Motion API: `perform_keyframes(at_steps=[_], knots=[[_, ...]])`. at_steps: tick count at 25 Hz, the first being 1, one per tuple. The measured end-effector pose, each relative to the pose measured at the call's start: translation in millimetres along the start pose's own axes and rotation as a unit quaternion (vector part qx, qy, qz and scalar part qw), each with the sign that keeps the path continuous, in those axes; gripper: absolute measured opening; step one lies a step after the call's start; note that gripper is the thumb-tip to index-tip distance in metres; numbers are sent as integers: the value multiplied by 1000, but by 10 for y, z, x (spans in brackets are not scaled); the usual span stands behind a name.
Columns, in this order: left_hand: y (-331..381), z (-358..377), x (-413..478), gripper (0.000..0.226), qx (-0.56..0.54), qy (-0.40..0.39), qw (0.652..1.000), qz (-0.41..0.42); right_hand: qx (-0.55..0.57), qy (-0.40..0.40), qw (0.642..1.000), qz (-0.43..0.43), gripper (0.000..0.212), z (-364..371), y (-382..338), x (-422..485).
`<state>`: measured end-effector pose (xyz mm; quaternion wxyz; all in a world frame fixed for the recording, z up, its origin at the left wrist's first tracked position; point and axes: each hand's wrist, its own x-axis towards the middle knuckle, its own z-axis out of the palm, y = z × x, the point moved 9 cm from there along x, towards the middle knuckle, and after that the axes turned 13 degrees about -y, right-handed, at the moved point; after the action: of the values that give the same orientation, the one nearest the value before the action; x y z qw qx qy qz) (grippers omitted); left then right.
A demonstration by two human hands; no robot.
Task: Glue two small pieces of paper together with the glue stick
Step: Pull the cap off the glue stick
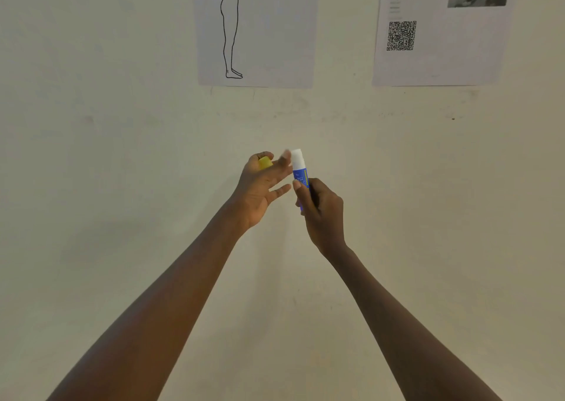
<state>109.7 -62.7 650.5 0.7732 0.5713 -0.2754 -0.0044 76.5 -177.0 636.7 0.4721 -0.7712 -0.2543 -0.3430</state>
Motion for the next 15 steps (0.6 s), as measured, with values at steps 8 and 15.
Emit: perform_keyframes(at_steps=[8, 15], knots=[[29, 89, 14, 35, 75, 2, 997, 12, 33, -8, 999, -9, 28, 62, 26, -19], [60, 21, 24, 33, 7, 32, 999, 43, 58, 63, 996, 9, 25, -53, 85, -79]])
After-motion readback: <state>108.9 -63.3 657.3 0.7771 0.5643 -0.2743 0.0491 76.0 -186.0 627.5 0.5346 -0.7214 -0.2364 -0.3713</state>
